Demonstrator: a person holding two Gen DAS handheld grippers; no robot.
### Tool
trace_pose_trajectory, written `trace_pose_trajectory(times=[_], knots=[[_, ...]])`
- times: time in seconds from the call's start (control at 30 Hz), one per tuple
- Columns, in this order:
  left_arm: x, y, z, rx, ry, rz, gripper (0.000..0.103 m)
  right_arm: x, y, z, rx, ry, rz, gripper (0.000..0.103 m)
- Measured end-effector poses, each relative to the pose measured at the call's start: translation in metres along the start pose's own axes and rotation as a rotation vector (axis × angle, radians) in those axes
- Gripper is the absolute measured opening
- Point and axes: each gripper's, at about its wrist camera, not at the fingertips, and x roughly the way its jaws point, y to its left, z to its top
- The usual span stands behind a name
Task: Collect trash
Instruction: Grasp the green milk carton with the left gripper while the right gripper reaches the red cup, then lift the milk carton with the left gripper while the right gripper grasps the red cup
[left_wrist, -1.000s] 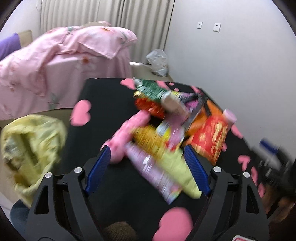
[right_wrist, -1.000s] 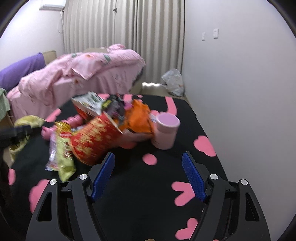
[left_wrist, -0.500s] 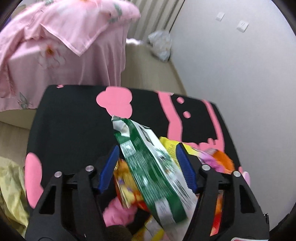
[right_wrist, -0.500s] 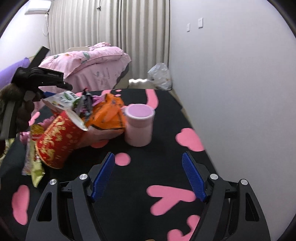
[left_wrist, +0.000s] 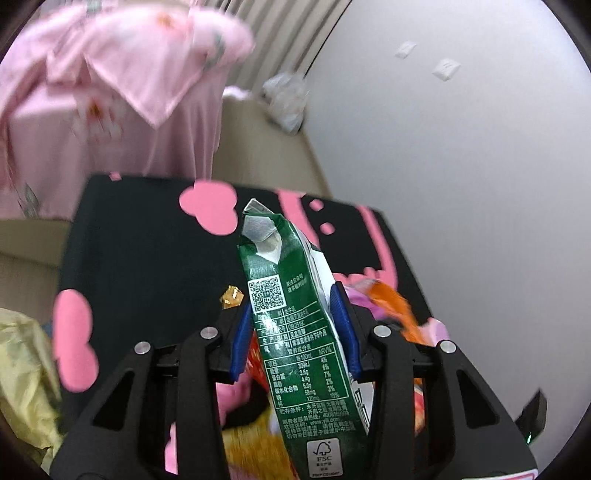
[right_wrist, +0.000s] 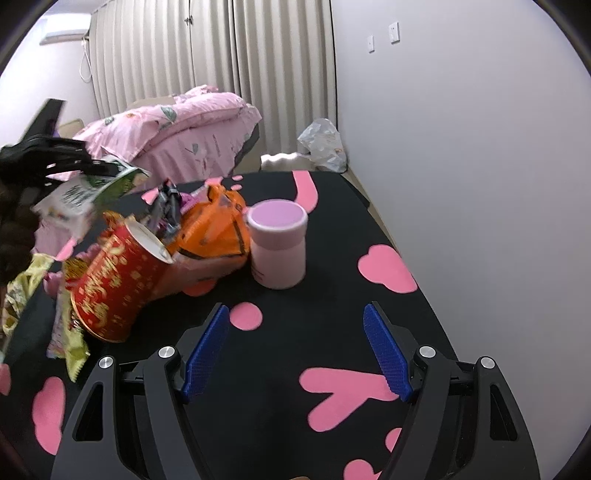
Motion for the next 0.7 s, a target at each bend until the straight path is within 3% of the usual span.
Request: trace_pose_trajectory(times=[0.1,0.2,0.27,0.4,0.63,0.7], knots=[[-0.032,-0.011,-0.026,0.043,-0.068,0.019,0.038,-0.011,0.008,0.007,-0.002,-0.025,0.032,0.072],[-0.046,-0.019,-0.059,0.092,-0.079,0.068,0.038,-0.02,0.022,0.014,-0.005,-0.039,0.099,0.072],[-0.054,-0.015,-0.086,0.097,-0.083,0.11,0.038,-0.021,0.033,0.017,0.011,-0.027,0.18,0.072],[-0.05,0.001,-0.129,0.044,-0.048,0.112,0.039,0.001,0.058,0.025,0.087,0.057,0.375,0.072],[-0.06,0.009,-0.164,0.022,0.0,0.056,0.045,0.048,0.088,0.029,0.132,0.176,0.345,0.072],[-0.066,0.015,-0.165,0.005,0.018,0.044,0.045,0.054,0.087,0.03,0.147,0.196,0.379,0.065]])
